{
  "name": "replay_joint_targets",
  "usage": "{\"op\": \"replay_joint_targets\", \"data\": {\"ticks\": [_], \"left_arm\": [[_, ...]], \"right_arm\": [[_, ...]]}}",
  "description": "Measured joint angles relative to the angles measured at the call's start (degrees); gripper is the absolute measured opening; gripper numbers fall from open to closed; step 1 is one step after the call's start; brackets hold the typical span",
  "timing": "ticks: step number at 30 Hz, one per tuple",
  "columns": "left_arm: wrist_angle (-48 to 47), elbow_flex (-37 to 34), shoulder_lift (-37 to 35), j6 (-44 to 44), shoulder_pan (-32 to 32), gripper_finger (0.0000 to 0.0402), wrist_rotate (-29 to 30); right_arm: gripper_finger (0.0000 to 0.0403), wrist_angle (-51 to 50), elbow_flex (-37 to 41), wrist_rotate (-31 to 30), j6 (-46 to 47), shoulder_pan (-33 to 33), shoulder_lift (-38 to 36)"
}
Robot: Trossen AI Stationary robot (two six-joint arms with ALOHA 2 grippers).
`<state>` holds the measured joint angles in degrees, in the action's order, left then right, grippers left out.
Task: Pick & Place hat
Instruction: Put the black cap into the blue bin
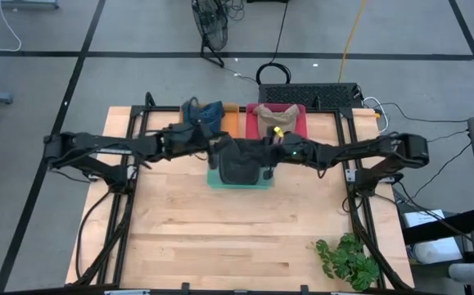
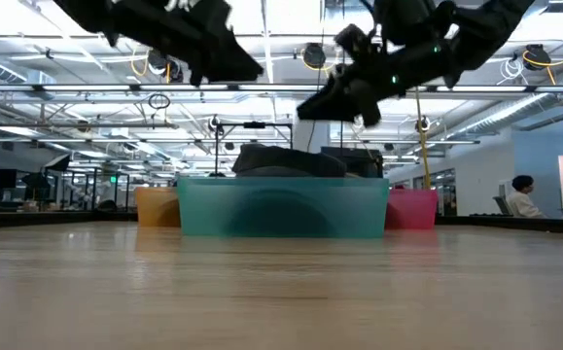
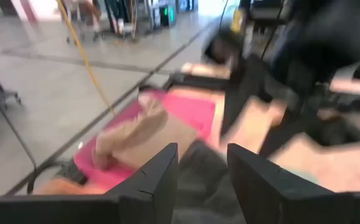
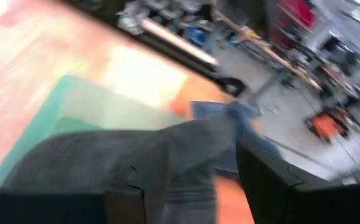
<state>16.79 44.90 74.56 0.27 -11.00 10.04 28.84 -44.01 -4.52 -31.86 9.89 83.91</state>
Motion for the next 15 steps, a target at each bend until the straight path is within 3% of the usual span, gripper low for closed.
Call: {"op": "replay_joint_targets", "data": {"ticks": [7,15], "left_arm": [[5.12,-0.04,8.31,-0.12,-2.09,0.0150,-0.10],[1.62,-0.04,12.41,-5.18,-5.70,0.0150,-0.24]], "right_arm": [[0.0175,-6.88,2.39,-4.48,5.64,0.99,-5.53],[0.0156,-3.15,10.08,-4.46,6.08,2.64,-6.74]]}}
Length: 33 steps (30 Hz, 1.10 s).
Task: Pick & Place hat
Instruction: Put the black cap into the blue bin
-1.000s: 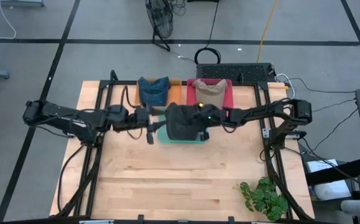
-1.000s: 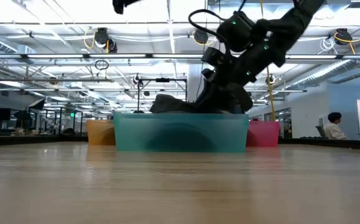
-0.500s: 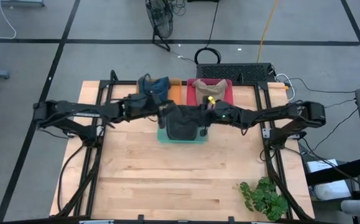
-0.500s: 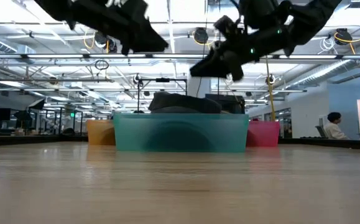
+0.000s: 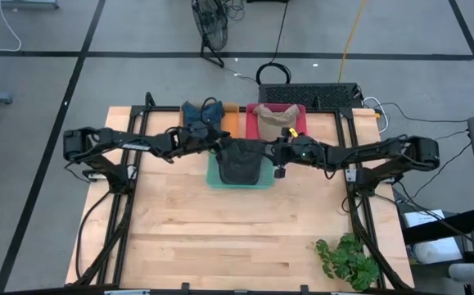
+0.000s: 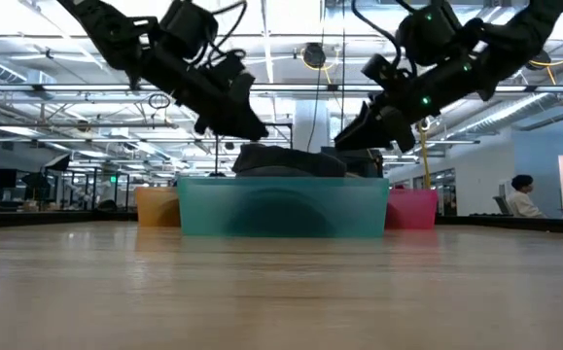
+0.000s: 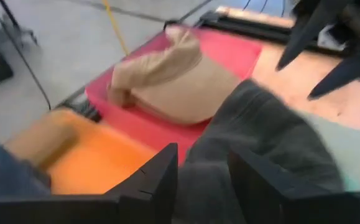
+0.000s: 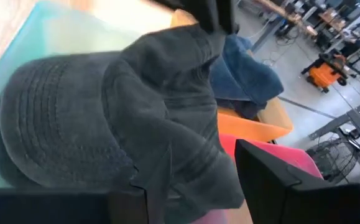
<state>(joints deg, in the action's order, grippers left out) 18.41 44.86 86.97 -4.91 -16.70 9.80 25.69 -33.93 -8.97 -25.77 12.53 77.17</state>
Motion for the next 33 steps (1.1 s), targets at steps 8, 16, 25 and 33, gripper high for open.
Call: {"op": "replay_joint_targets", "data": {"ticks": [8,16,25,33], "left_arm": [[-4.74,0.02,2.58,-2.77,-1.99,0.0150,-0.96],[-3.24,0.00,2.98,-2.82,-1.55,0.0150,-0.94],[-5.58,0.00,2.98,-2.95,-1.17,0.0149,-1.25],[-7.83,0.00,2.96,-2.89,-1.24,0.0150,-6.35]], "right_arm": [[0.0142,14.30,5.18,0.15,3.08,0.23,2.36],[0.0122,24.40,5.38,0.20,6.95,0.55,10.52],[0.0088,25.87,5.18,0.13,9.50,2.09,17.29],[0.0067,24.55,5.35,0.20,10.22,2.02,14.89]]}}
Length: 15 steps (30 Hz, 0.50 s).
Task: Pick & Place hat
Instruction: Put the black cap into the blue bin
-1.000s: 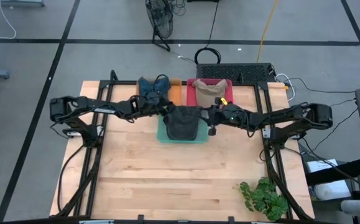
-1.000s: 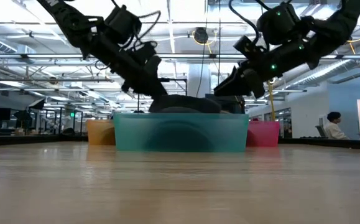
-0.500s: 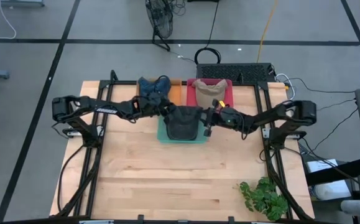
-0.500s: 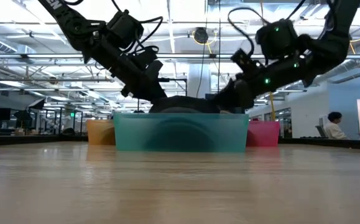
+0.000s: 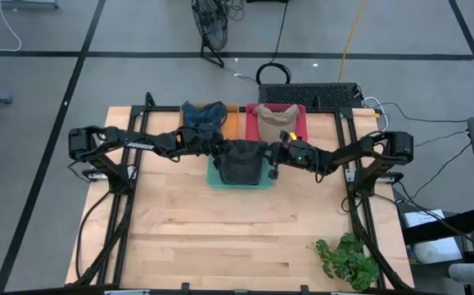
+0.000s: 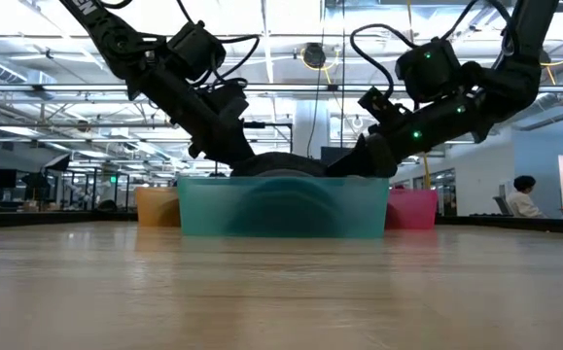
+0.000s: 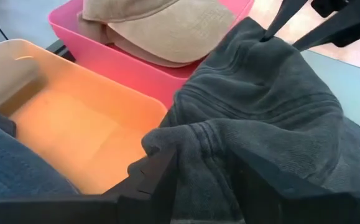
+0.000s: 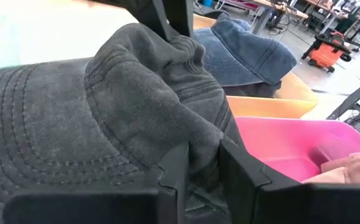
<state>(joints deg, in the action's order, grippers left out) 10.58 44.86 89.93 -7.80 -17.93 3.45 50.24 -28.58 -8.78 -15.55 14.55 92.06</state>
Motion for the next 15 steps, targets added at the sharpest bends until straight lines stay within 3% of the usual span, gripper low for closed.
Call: {"op": "replay_joint_targets", "data": {"ticks": [8,15], "left_arm": [[-1.12,0.00,-0.02,-0.93,-0.42,0.0150,-0.16],[-5.29,0.01,-0.07,-2.07,-0.42,0.0150,-0.43]], "right_arm": [[0.0041,0.37,0.00,0.59,3.12,0.00,1.06],[0.0024,-0.08,-0.17,9.48,4.26,0.09,3.37]]}}
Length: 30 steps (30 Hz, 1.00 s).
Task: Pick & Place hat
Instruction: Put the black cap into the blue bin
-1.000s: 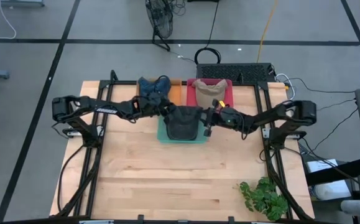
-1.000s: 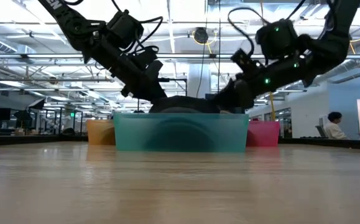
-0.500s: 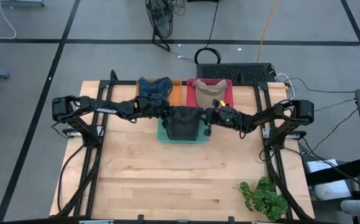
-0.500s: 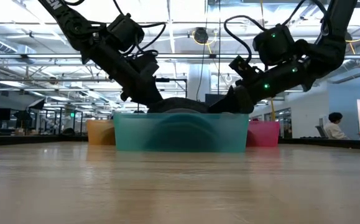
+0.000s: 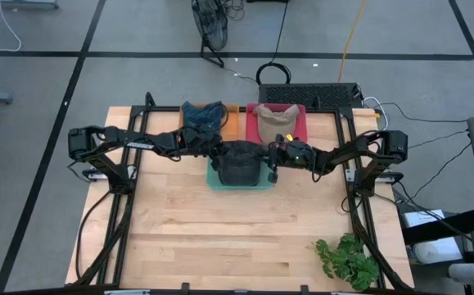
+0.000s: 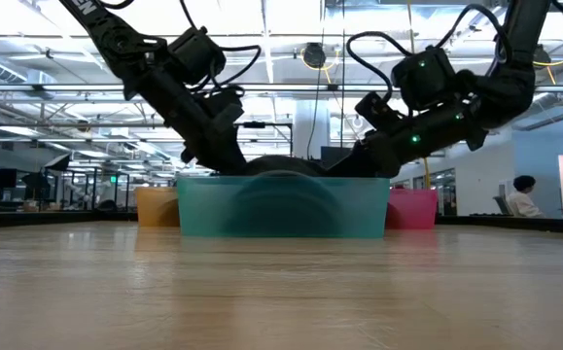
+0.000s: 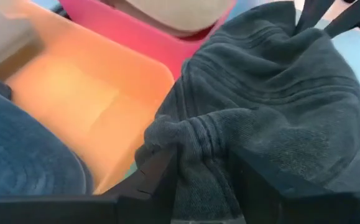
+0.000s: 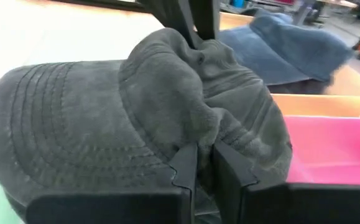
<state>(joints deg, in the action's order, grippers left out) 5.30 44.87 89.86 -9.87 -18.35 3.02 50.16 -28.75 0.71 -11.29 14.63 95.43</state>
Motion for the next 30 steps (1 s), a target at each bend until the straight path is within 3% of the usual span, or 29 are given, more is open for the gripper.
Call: {"op": "replay_joint_targets", "data": {"ticks": [11,17,30], "left_arm": [[0.59,-0.01,0.00,0.61,0.02,0.0150,1.85],[0.55,-0.01,0.72,1.91,-0.01,0.0150,0.13],[2.01,-0.05,-5.49,3.09,0.20,0.0150,-1.56]], "right_arm": [[0.0022,-1.86,0.02,1.06,0.24,1.53,0.27],[0.0022,-1.79,0.13,-1.48,-0.50,1.48,-0.83],[0.0023,-8.14,0.28,-2.21,-1.59,-1.25,-14.20]]}}
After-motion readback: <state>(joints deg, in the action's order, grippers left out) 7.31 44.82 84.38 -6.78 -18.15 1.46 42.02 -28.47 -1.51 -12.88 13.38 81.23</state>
